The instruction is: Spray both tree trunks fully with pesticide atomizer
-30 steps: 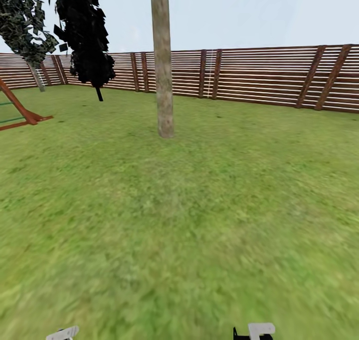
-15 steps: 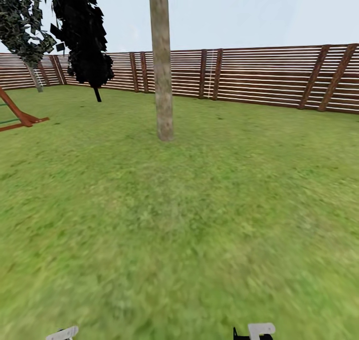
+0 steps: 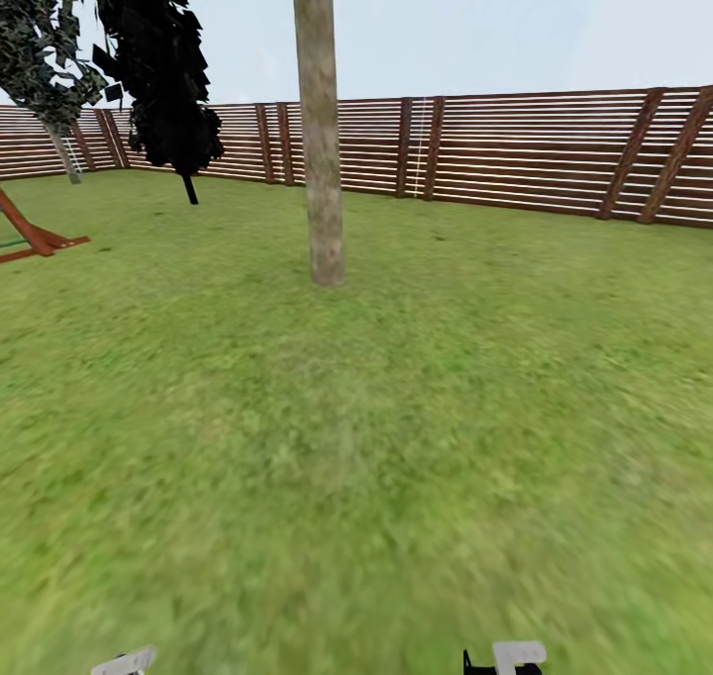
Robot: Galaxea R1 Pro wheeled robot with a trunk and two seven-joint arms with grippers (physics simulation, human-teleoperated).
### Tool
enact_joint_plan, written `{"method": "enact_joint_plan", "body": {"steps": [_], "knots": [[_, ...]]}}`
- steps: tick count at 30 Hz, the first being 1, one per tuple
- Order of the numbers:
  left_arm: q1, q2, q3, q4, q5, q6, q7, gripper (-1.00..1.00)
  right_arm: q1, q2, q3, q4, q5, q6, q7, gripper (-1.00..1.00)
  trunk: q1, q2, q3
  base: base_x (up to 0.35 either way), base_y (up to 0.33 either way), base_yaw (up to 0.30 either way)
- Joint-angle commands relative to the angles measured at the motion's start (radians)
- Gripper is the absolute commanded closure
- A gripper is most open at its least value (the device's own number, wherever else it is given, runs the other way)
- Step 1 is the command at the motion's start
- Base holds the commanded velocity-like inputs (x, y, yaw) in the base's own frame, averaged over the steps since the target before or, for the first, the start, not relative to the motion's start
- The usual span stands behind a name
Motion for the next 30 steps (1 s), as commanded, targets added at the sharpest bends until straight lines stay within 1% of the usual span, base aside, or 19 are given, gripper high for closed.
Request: {"method": "enact_joint_plan", "body": {"steps": [1,30], "knots": [[-0.001,0.0,0.0,0.0,0.0,0.0,0.0,1.0,0.0,0.0,0.0,0.0,0.0,0.0,0.0,-1.0,0.0,0.0,0.0,0.341,0.0,0.0],[0.0,0.0,0.001,0.0,0.0,0.0,0.0,1.0,0.0,0.0,0.0,0.0,0.0,0.0,0.0,-1.0,0.0,0.0,0.0,0.341,0.0,0.0]]}}
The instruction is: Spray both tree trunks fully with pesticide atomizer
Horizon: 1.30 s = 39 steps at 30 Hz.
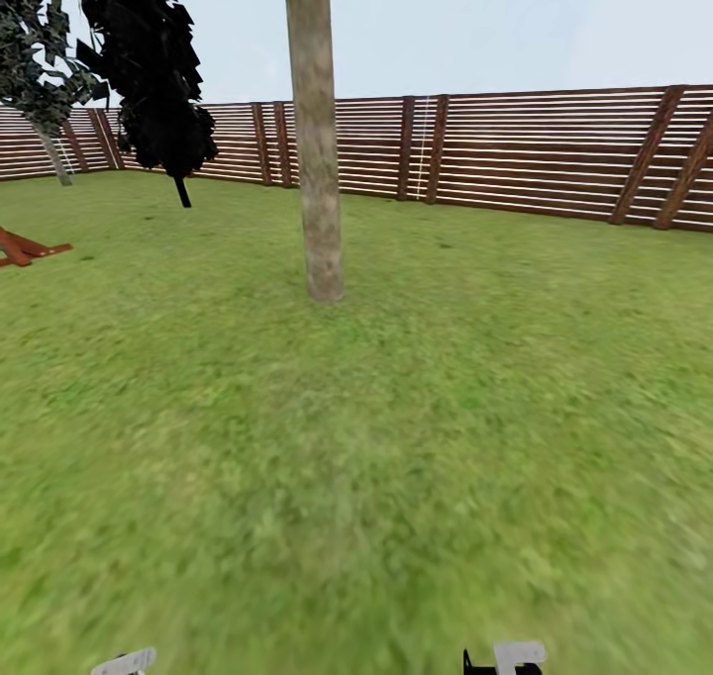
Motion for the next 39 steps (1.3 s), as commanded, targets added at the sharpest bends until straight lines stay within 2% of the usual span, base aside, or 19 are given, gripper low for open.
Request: {"method": "enact_joint_plan", "body": {"steps": [1,15,24,39], "knots": [[0.0,0.0,0.0,0.0,0.0,0.0,0.0,1.0,0.0,0.0,0.0,0.0,0.0,0.0,0.0,-1.0,0.0,0.0,0.0,0.341,0.0,0.0],[0.0,0.0,0.0,0.0,0.0,0.0,0.0,1.0,0.0,0.0,0.0,-0.003,-0.001,-0.002,-0.001,-1.0,0.0,0.0,0.0,0.341,0.0,0.006],[0.0,0.0,0.0,-0.001,0.0,0.0,0.0,1.0,0.0,0.0,0.0,-0.003,-0.002,-0.002,-0.002,-1.0,0.0,0.0,0.0,0.341,0.0,0.229],[0.0,0.0,0.0,0.0,0.0,0.0,0.0,1.0,0.0,0.0,0.0,-0.002,-0.001,0.0,-0.001,-1.0,0.0,0.0,0.0,0.341,0.0,0.008]]}}
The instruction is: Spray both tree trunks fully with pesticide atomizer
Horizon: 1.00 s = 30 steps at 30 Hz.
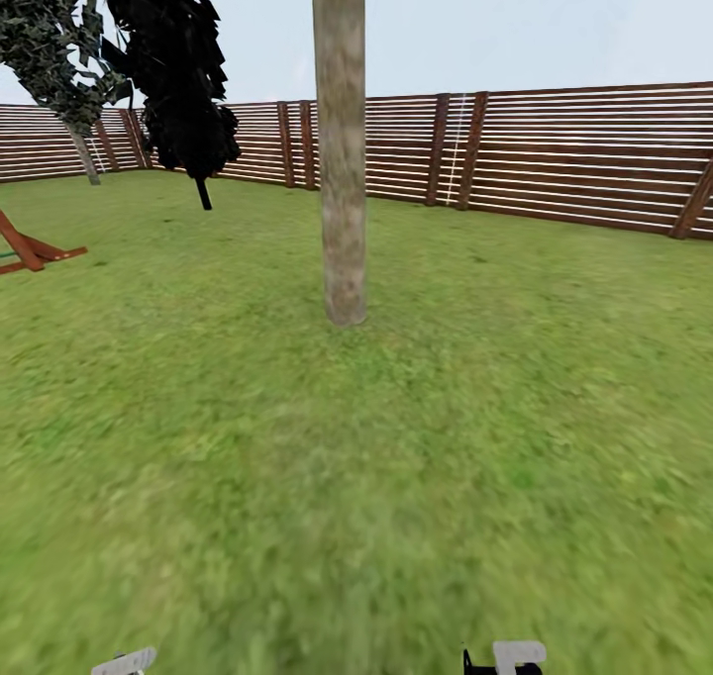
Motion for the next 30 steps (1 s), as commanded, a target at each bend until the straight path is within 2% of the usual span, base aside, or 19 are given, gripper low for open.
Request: {"method": "enact_joint_plan", "body": {"steps": [1,22,30], "knots": [[0.0,0.0,0.0,0.0,0.0,0.0,0.0,1.0,0.0,0.0,0.0,0.0,0.0,0.0,0.0,-1.0,0.0,0.0,0.0,0.341,0.0,0.0],[0.0,0.0,0.0,0.0,0.001,0.0,0.0,1.0,0.0,0.0,0.0,0.0,0.001,-0.001,0.001,-1.0,0.0,0.0,0.0,0.341,0.0,0.0],[0.0,0.0,0.0,-0.001,0.001,-0.001,0.0,1.0,0.0,0.001,0.0,0.0,0.0,-0.001,0.001,-1.0,0.0,0.0,0.0,0.341,0.0,0.127]]}}
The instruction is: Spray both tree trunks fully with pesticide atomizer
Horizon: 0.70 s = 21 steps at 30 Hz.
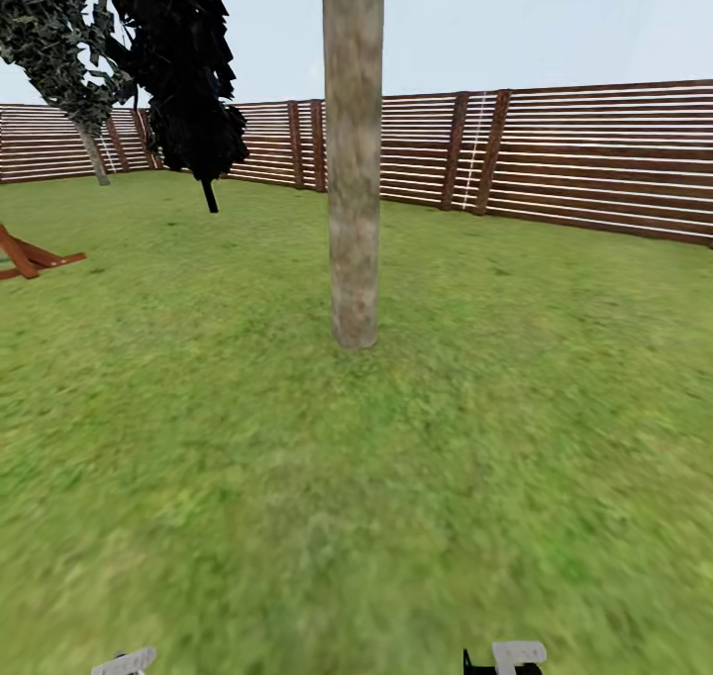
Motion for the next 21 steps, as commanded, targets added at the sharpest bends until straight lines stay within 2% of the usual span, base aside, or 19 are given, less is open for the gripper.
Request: {"method": "enact_joint_plan", "body": {"steps": [1,10,21], "knots": [[0.0,0.0,0.0,0.0,0.0,0.0,0.0,1.0,0.0,0.0,0.0,-0.001,0.0,0.0,-0.001,-1.0,0.0,0.0,0.0,0.341,0.0,0.023],[0.0,0.001,0.0,0.0,0.001,0.0,0.0,1.0,0.0,-0.003,0.0,0.0,0.001,0.0,-0.002,-1.0,0.0,0.0,0.0,0.341,0.0,0.003],[0.001,0.006,0.002,0.001,0.002,0.001,0.003,1.0,-0.001,0.005,0.0,-0.004,-0.002,-0.003,-0.004,-1.0,0.0,0.0,0.0,0.341,0.0,0.0]]}}
